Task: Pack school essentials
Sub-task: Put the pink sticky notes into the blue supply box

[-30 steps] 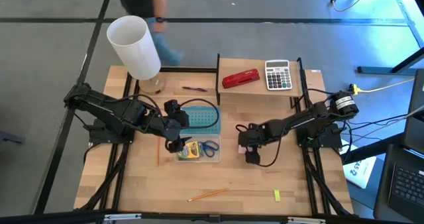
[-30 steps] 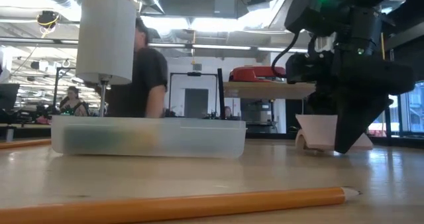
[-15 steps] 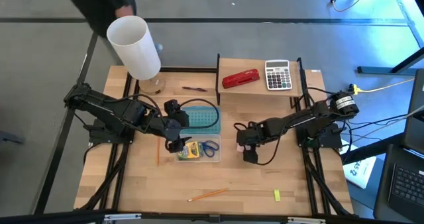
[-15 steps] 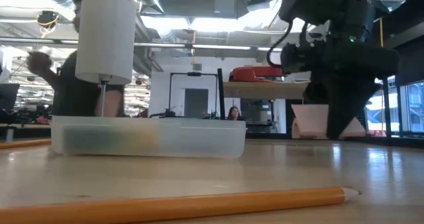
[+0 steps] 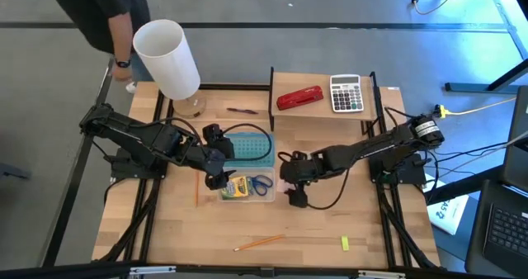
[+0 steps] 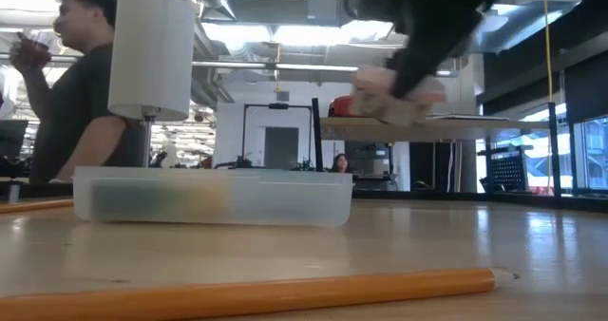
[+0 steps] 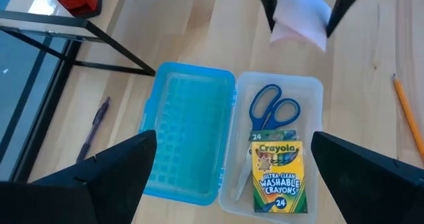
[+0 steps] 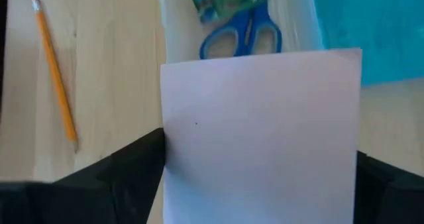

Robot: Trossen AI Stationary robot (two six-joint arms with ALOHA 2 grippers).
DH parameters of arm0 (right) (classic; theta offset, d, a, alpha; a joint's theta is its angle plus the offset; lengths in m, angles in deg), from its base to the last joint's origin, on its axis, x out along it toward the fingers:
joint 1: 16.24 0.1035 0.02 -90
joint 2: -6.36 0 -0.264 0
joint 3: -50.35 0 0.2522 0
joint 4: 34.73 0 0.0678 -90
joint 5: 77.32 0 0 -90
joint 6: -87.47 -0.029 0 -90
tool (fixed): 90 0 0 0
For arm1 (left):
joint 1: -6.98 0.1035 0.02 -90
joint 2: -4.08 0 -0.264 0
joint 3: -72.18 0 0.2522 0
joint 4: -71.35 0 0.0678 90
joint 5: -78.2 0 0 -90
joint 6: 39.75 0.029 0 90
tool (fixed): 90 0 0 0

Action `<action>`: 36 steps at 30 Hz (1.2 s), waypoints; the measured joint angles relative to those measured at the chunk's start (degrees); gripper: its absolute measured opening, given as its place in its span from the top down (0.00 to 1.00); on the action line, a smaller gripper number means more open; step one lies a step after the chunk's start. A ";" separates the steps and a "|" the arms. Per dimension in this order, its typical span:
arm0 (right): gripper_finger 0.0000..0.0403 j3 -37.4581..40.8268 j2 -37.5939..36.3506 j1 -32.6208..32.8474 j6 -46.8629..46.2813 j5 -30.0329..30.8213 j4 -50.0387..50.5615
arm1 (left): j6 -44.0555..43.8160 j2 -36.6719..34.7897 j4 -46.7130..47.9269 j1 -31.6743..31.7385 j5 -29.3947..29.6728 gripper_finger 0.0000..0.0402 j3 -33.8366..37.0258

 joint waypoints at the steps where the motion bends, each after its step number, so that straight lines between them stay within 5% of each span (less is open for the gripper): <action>1: 0.19 -1.27 1.07 -0.06 1.14 0.15 -0.05 | 0.00 0.00 0.00 0.00 0.00 0.01 0.00; 16: 0.19 -17.30 18.06 -1.88 7.42 -0.42 -0.23 | -0.07 -0.24 0.43 0.04 -0.02 0.01 0.00; 36: 0.19 -17.37 19.30 -2.68 6.94 -1.49 0.21 | 0.04 -0.24 0.20 -0.13 -0.07 0.01 0.00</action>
